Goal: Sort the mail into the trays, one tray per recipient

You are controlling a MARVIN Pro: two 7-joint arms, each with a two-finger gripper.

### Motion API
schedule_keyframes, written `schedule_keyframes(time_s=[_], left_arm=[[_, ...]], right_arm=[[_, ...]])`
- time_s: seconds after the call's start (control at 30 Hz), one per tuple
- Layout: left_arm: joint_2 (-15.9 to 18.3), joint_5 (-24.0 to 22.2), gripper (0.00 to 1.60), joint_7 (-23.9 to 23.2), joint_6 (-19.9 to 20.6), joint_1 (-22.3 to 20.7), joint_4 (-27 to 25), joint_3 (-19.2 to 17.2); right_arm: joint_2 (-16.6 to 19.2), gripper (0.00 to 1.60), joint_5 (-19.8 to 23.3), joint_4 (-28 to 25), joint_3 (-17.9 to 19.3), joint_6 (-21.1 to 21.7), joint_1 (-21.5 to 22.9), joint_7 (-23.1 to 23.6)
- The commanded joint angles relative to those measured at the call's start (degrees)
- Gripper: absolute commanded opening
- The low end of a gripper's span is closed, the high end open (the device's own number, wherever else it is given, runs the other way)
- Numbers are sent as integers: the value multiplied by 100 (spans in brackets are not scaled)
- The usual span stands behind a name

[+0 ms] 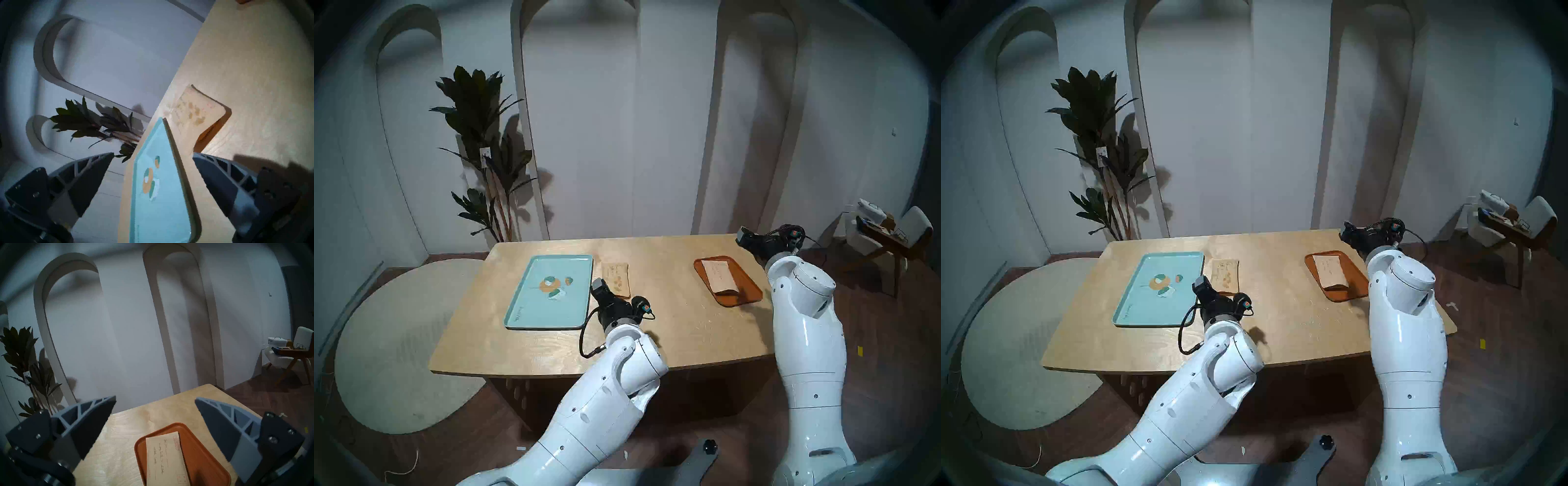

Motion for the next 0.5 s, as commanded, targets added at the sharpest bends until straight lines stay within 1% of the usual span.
schedule_keyframes(time_s=[0.0, 0.3, 0.47], left_arm=[[212, 291, 160, -384, 224, -321, -234, 218], [489, 367, 160, -1390, 224, -167, -838, 334], [525, 435, 160, -1784, 224, -86, -1086, 261]], right_arm=[[-9, 160, -9, -161, 6, -65, 35, -23], [4, 160, 7, -164, -8, -68, 31, -48], [10, 160, 14, -166, -13, -70, 29, -57]])
